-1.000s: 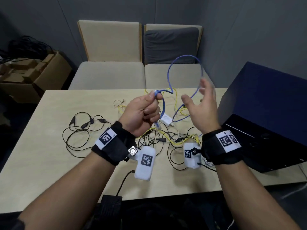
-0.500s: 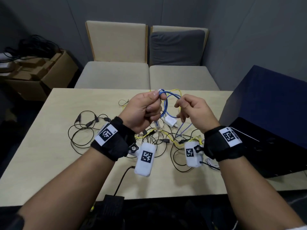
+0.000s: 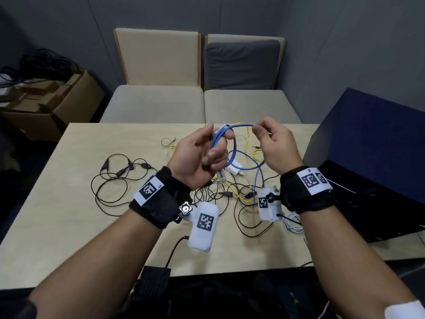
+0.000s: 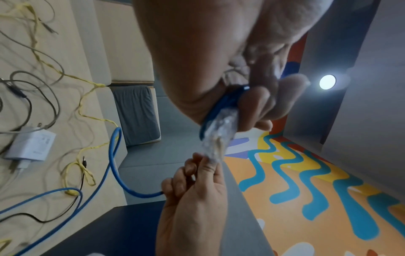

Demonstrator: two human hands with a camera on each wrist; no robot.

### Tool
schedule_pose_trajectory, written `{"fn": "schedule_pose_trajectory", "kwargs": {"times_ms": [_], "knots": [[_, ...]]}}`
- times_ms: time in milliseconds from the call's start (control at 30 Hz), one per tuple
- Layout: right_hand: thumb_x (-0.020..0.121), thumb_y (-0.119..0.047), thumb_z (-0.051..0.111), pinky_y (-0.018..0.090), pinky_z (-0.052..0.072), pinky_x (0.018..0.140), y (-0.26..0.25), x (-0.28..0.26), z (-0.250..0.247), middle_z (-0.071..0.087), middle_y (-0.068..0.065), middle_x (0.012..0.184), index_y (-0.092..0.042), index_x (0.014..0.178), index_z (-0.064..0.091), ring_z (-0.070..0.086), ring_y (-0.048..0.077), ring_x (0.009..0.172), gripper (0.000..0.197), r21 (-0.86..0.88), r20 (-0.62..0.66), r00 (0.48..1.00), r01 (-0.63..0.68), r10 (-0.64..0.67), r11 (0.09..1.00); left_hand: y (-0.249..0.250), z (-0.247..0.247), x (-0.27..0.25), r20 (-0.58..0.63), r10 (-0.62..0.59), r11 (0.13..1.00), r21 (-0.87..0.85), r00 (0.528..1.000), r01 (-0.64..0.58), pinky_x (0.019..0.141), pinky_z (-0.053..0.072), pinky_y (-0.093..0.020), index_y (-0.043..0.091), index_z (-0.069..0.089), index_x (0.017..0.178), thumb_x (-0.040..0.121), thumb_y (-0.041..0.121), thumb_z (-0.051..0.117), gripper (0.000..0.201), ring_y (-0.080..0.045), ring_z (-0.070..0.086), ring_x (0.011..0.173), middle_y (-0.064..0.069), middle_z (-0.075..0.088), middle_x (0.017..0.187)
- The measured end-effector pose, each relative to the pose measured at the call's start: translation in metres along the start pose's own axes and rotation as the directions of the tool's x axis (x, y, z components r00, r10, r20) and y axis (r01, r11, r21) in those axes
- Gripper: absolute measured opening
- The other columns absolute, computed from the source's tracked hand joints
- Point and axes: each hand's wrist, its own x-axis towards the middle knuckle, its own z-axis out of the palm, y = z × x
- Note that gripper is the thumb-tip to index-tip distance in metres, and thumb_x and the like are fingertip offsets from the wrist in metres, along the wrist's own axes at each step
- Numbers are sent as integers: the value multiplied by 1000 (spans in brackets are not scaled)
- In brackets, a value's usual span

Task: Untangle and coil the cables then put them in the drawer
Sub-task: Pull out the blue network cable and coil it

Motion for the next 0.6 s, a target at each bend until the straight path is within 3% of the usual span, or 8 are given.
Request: {"fn": "schedule_pose_trajectory", "kwargs": {"times_ms": [67, 167, 233, 300, 367, 433, 500, 600], "knots": [[98, -34, 50, 23, 35, 55, 4, 0, 1, 45, -9, 59, -13, 82, 56, 41, 9, 57, 26, 14, 20, 999, -26, 26, 1000, 1, 0, -1, -5, 15, 999, -44, 1000, -16, 38, 29, -17, 3, 59, 86, 89, 23, 34, 32, -3, 28, 33, 5, 39, 44], [99, -33, 48, 25, 35, 59, 13, -1, 4, 51, -19, 56, -26, 76, 54, 43, 8, 57, 25, 41, 58, 997, -59, 57, 997, 3, -1, -2, -14, 60, 991, -119, 998, -62, 42, 39, -18, 1, 68, 89, 88, 19, 37, 36, -4, 37, 37, 3, 46, 51], [99, -32, 48, 29, 37, 58, 16, -3, 6, 47, -15, 56, -29, 73, 53, 41, 12, 54, 27, 76, 82, 994, -74, 68, 994, 4, -2, -3, -1, 93, 985, -145, 996, -92, 48, 45, -20, 1, 70, 93, 87, 17, 42, 33, -5, 43, 42, 3, 50, 56], [100, -25, 48, 37, 40, 49, 16, -7, 7, 43, -11, 56, -23, 74, 53, 38, 17, 48, 27, 202, 118, 988, -120, 98, 972, 5, -6, -3, 40, 117, 976, -190, 992, -107, 55, 50, -21, 1, 70, 99, 81, 17, 58, 27, -6, 51, 49, 3, 56, 63], [100, -14, 47, 31, 39, 42, 16, -11, 8, 38, -3, 56, -16, 75, 53, 32, 15, 43, 25, 383, 163, 975, -201, 149, 901, 8, -11, -2, 72, 133, 958, -266, 989, -109, 63, 54, -23, -2, 68, 107, 72, 12, 72, 38, -9, 62, 60, 0, 64, 72], [99, -8, 48, 21, 29, 40, 17, -17, 9, 30, 5, 61, -15, 76, 52, 25, 13, 44, 24, 497, 228, 956, -276, 184, 823, 11, -14, -1, 93, 164, 938, -322, 982, -126, 72, 56, -26, -8, 62, 116, 68, 3, 76, 50, -15, 70, 75, -5, 71, 85], [98, -6, 48, 17, 25, 40, 21, -23, 14, 30, 6, 63, -14, 76, 51, 24, 10, 43, 24, 515, 292, 934, -333, 204, 790, 15, -14, 0, 92, 202, 932, -325, 975, -163, 75, 57, -28, -10, 60, 117, 66, 1, 77, 55, -17, 72, 83, -9, 73, 93], [99, -10, 47, 18, 26, 38, 29, -37, 21, 30, 5, 58, -12, 73, 49, 24, 11, 40, 26, 434, 363, 900, -391, 239, 812, 27, -14, 3, 20, 266, 889, -391, 964, -238, 72, 58, -29, -11, 61, 113, 69, -1, 73, 47, -17, 72, 80, -12, 73, 91]]}}
